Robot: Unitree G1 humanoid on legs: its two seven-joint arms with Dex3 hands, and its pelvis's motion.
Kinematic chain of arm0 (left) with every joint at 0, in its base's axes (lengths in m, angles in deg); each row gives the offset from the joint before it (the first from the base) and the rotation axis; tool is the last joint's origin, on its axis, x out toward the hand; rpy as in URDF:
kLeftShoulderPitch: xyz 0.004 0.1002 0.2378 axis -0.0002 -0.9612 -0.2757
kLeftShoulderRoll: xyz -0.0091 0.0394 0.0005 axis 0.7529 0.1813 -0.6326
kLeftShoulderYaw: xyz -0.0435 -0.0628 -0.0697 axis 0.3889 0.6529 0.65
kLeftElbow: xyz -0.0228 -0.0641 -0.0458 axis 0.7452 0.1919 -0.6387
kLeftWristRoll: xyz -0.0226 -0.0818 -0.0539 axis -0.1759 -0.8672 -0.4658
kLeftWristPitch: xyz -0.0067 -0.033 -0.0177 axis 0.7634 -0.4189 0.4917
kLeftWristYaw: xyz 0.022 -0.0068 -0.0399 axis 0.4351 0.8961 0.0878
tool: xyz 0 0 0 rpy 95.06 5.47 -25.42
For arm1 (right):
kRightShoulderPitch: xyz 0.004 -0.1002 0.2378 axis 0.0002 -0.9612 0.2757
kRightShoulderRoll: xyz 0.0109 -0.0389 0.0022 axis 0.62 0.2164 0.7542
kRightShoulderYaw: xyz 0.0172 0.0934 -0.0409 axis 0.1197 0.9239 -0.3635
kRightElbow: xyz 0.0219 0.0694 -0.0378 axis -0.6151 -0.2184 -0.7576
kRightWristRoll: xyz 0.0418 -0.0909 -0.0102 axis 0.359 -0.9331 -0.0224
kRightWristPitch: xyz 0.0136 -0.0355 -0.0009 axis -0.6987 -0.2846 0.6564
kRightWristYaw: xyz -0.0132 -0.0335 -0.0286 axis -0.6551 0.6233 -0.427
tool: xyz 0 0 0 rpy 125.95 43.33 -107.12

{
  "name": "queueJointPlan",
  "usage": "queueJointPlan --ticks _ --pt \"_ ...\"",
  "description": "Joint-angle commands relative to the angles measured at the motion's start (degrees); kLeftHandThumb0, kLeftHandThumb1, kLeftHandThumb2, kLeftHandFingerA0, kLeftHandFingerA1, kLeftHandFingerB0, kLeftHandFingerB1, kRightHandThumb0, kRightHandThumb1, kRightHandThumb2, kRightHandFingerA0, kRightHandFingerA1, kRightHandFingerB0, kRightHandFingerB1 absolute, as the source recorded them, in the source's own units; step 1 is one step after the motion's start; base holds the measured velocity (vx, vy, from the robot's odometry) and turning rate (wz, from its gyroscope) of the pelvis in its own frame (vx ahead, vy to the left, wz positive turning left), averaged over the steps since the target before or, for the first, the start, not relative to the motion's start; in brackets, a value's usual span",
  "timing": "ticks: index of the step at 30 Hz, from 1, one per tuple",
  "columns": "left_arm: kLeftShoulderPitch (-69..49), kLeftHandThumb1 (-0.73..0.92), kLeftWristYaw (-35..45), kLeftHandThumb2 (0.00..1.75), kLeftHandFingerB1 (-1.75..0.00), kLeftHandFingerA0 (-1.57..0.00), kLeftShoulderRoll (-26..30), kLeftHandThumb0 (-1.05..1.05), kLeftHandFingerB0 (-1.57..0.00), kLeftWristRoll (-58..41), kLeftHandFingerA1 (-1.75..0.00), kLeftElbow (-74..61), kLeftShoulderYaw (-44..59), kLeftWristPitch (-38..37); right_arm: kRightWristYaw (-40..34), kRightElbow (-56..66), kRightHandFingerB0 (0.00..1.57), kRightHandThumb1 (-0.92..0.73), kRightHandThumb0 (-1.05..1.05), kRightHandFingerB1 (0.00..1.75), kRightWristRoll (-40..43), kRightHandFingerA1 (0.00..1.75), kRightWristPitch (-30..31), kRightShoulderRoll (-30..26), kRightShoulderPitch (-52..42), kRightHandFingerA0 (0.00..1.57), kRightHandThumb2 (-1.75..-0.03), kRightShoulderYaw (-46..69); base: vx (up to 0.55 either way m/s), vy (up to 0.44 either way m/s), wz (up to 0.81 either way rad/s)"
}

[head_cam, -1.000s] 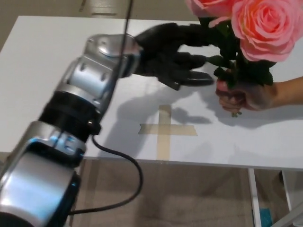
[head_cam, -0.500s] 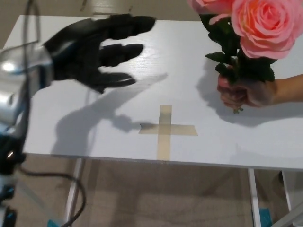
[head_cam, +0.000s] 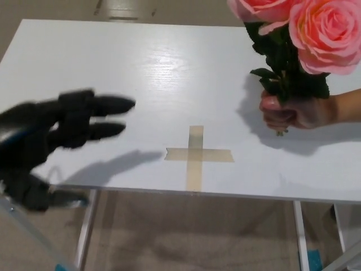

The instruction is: Use the left hand to pick up the rose and passes it to a human.

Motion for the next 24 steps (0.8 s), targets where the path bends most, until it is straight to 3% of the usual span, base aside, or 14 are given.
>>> queueJointPlan --ticks 1,4,5,9,10,12,13,14,19,20,23,24 --pt "-13.84 0.44 12.67 0.54 -0.32 -0.49 2.28 -0.53 -0.36 -11.09 -0.39 -2.84 3.3 -0.73 0.09 -0.59 0.57 -0.65 -0.42 0.42 -0.66 0.46 0.82 -0.54 -1.29 0.67 -0.6 -0.59 0.0 0.0 0.0" --pt "-14.35 0.44 12.64 0.54 -0.32 -0.49 2.63 -0.53 -0.36 -11.64 -0.39 -2.95 3.34 -1.03 0.08 -0.6 0.57 -0.65 -0.42 0.42 -0.58 0.46 0.82 -0.55 -1.29 0.67 -0.6 -0.69 0.0 0.0 0.0" --pt "-17.65 0.43 10.82 0.54 -0.33 -0.58 4.82 -0.51 -0.38 -1.66 -0.41 2.41 -1.46 -4.04 0.14 -0.67 0.57 -0.65 -0.42 0.42 -0.65 0.46 0.54 -0.58 -1.85 0.67 -0.6 -0.84 0.0 0.0 0.0" --pt "-18.43 0.43 9.93 0.54 -0.33 -0.58 6.32 -0.51 -0.38 -1.58 -0.41 3.64 -2.86 -5.73 0.13 -0.65 0.57 -0.65 -0.42 0.42 -0.53 0.46 0.5 -0.61 -1.94 0.67 -0.6 -1.0 0.0 0.0 0.0" --pt "-17.7 0.49 1.26 0.56 -0.33 -0.58 5.65 -0.55 -0.39 8.52 -0.41 9.26 -8.39 -5.23 0.02 -0.69 0.56 -0.65 -0.42 0.41 -0.66 0.46 0.41 -0.54 -2.32 0.66 -0.6 -1.2 0.0 0.0 0.0" --pt "-17.29 0.49 -2.72 0.56 -0.33 -0.58 5.57 -0.55 -0.39 12.72 -0.41 11.95 -11.06 -5.3 -0.04 -0.7 0.56 -0.65 -0.42 0.41 -0.68 0.46 0.37 -0.51 -2.49 0.66 -0.6 -1.33 0.0 0.0 0.0" --pt "-13.17 0.56 -13.44 0.58 -0.33 -0.52 3.03 -0.62 -0.4 24.08 -0.39 23.54 -17.88 -8.67 -0.22 -0.71 0.55 -0.65 -0.42 0.41 -0.71 0.46 0.38 -0.4 -2.67 0.66 -0.6 -1.41 0.0 0.0 0.0" --pt "-10.02 0.59 -20.1 0.59 -0.34 -0.49 0.61 -0.65 -0.43 28.23 -0.38 32.96 -20.9 -10.76 -0.25 -0.7 0.55 -0.65 -0.42 0.41 -0.71 0.45 0.25 -0.37 -2.87 0.65 -0.6 -1.46 0.0 0.0 0.0" --pt "-7.92 0.59 -23.52 0.59 -0.34 -0.49 0.0 -0.65 -0.43 29.13 -0.38 38.53 -23.02 -12.8 -0.26 -0.69 0.55 -0.65 -0.42 0.41 -0.67 0.45 0.19 -0.36 -2.95 0.65 -0.6 -1.53 0.0 0.0 0.0" --pt "-3.07 0.55 -33.97 0.87 -0.42 -0.42 -5.7 -0.78 -0.34 29.36 -0.49 53.64 -23.49 -12.77 -0.29 -0.61 0.55 -0.64 -0.42 0.41 -0.73 0.45 0.15 -0.33 -2.84 0.65 -0.6 -1.65 0.0 0.0 0.0" --pt "-1.78 0.55 -35.7 0.87 -0.42 -0.42 -6.36 -0.78 -0.34 29.28 -0.49 57.04 -24.03 -13.76 -0.3 -0.59 0.55 -0.64 -0.42 0.41 -0.72 0.45 0.15 -0.32 -2.83 0.65 -0.6 -1.68 0.0 0.0 0.0" --pt "-2.15 0.56 -39.63 0.89 -0.44 -0.39 -7.66 -0.76 -0.35 29.4 -0.48 60.7 -23.79 -15.45 -0.12 -0.57 0.55 -0.64 -0.41 0.41 -0.65 0.45 0.21 -0.45 -2.59 0.65 -0.6 -1.61 0.0 0.0 0.0"
